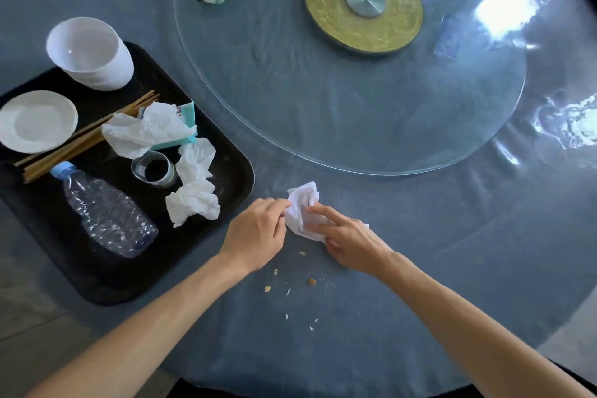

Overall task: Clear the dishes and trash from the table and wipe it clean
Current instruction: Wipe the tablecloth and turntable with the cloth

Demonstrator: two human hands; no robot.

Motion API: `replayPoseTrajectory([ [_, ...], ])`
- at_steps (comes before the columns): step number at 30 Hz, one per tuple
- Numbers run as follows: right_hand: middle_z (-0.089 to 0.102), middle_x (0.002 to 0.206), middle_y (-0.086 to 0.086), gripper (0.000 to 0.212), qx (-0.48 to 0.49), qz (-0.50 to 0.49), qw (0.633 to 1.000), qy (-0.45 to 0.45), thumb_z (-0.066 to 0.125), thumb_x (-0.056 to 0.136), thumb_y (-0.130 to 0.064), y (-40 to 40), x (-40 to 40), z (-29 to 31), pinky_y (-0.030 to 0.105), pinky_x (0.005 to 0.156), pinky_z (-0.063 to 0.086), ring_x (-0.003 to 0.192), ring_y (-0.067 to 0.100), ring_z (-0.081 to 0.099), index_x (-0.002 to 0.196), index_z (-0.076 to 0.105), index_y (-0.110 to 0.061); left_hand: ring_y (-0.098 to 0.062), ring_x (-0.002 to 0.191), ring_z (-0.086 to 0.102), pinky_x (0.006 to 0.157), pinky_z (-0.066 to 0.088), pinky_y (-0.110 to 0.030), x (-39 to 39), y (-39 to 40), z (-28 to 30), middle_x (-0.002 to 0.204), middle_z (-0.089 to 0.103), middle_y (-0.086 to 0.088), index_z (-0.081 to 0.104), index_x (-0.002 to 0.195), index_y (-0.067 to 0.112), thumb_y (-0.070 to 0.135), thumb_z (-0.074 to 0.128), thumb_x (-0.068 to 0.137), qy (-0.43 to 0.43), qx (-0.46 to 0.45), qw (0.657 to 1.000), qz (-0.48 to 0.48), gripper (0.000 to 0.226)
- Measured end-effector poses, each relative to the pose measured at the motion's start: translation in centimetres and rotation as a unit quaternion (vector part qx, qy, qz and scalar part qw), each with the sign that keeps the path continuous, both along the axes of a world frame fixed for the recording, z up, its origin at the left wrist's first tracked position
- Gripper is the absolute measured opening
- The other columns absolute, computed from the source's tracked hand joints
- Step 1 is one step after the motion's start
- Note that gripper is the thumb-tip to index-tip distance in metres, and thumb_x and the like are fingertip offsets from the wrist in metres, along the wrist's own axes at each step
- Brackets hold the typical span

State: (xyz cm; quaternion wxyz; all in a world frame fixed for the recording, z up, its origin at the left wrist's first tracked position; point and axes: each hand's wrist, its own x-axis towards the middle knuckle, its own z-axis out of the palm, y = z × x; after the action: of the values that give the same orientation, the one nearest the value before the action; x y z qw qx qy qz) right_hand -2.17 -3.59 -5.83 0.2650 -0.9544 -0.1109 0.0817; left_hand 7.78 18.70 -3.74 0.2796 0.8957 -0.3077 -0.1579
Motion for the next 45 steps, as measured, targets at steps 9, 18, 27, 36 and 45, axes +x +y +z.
replayPoseTrajectory([
  [9,0.066,0.113,0.001,0.054,-0.027,-0.166,0.976,0.135,0.067,0.083,-0.011,-1.4,0.4,2.0,0.035,0.078,0.05,0.101,0.029,0.065,0.136,0.06,-0.02,-0.024,0.15,0.03,0.114,0.037,-0.049,3.3,-6.7,0.6,0.158,0.04,-0.003,0.047,0.147,0.02,0.05,0.057,0.091,-0.027,0.094,0.972,-0.212,0.064],
  [18,0.062,0.096,0.002,0.039,0.041,-0.169,0.984,-0.036,0.068,0.075,-0.005,-4.0,4.5,4.6,0.034,0.069,0.049,0.082,0.025,0.06,0.112,0.072,-0.017,-0.022,0.093,0.06,0.07,0.047,-0.034,9.1,-9.3,4.9,0.086,0.053,0.006,0.067,0.098,0.021,0.026,0.064,0.085,0.005,0.137,0.951,-0.276,0.015],
  [27,0.065,0.1,-0.003,0.036,-0.004,-0.223,0.974,0.04,0.058,0.09,-0.018,-1.2,6.9,0.7,0.035,0.066,0.049,0.083,0.024,0.059,0.118,0.074,-0.035,-0.026,0.095,0.064,0.069,0.043,-0.031,10.2,-8.1,1.1,0.087,0.053,0.007,0.074,0.103,0.028,0.006,0.057,0.083,0.02,0.185,0.965,-0.187,0.034],
  [36,0.065,0.096,-0.009,0.034,-0.049,-0.162,0.985,0.039,0.066,0.086,-0.023,0.9,2.5,0.6,0.029,0.059,0.044,0.087,0.023,0.064,0.115,0.075,-0.041,-0.023,0.088,0.067,0.068,0.052,-0.033,6.8,-4.4,0.0,0.093,0.075,0.005,0.081,0.098,0.033,0.008,0.063,0.077,0.053,0.162,0.963,-0.209,0.037],
  [45,0.067,0.1,-0.014,0.041,-0.002,-0.128,0.992,0.002,0.074,0.089,-0.029,4.7,-7.4,-0.7,0.031,0.056,0.052,0.093,0.016,0.063,0.128,0.069,-0.038,-0.013,0.075,0.05,0.064,0.046,-0.03,-0.2,1.6,-1.7,0.082,0.07,0.008,0.08,0.093,0.035,0.011,0.068,0.077,0.099,0.085,0.963,-0.235,0.031],
])
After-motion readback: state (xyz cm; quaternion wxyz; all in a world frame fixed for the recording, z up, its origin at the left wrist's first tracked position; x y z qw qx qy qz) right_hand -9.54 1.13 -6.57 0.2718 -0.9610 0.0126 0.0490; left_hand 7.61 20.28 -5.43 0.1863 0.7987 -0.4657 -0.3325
